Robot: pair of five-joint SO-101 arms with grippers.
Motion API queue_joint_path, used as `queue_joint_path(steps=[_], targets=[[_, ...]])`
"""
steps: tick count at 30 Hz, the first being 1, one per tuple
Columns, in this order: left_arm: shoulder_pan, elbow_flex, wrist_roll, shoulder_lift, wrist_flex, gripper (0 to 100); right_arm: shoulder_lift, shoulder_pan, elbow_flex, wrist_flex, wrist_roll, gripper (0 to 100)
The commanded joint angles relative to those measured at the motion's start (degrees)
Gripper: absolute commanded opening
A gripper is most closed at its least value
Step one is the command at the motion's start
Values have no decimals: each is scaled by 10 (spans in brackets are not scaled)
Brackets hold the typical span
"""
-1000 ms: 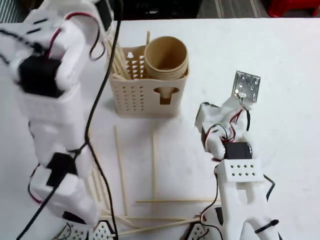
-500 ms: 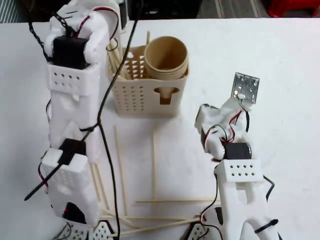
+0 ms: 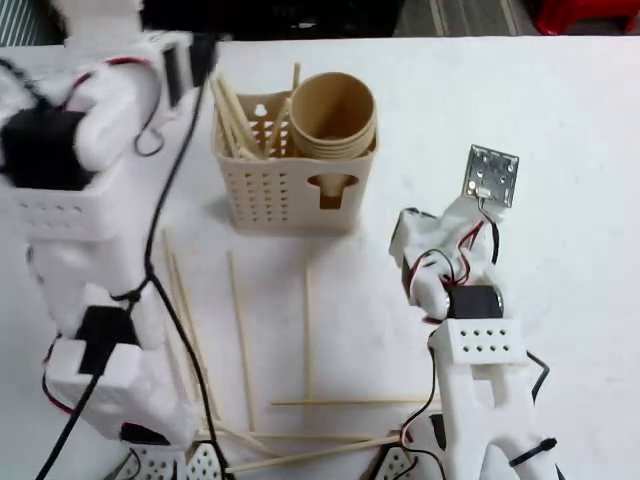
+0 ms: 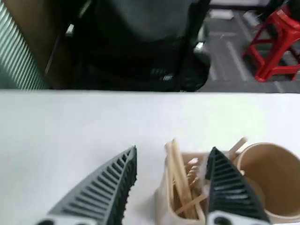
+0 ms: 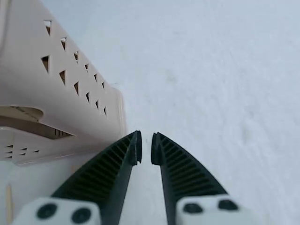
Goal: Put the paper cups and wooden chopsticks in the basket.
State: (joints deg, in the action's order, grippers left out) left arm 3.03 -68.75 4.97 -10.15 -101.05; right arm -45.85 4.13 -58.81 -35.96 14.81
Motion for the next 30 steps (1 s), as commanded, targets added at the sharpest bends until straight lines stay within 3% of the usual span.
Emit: queue_joint_path(steps=[1, 7, 11, 17, 22, 25, 30], targets=[[65, 46, -4, 32, -15, 221, -13, -5, 5, 10, 3, 52], [136, 210, -31, 31, -15, 213, -11, -3, 4, 10, 3, 52], [152, 323, -71, 31, -15, 211, -11, -3, 4, 10, 3, 52], [175, 462, -75, 31, -13, 214, -11, -2, 4, 10, 3, 52], [160, 593, -106, 27, -9, 215, -10, -2, 4, 22, 3, 52], [145, 678, -127, 27, 32, 215, -10, -2, 4, 22, 3, 52], [141, 818, -106, 27, 171, 215, -10, -2, 4, 22, 3, 52]])
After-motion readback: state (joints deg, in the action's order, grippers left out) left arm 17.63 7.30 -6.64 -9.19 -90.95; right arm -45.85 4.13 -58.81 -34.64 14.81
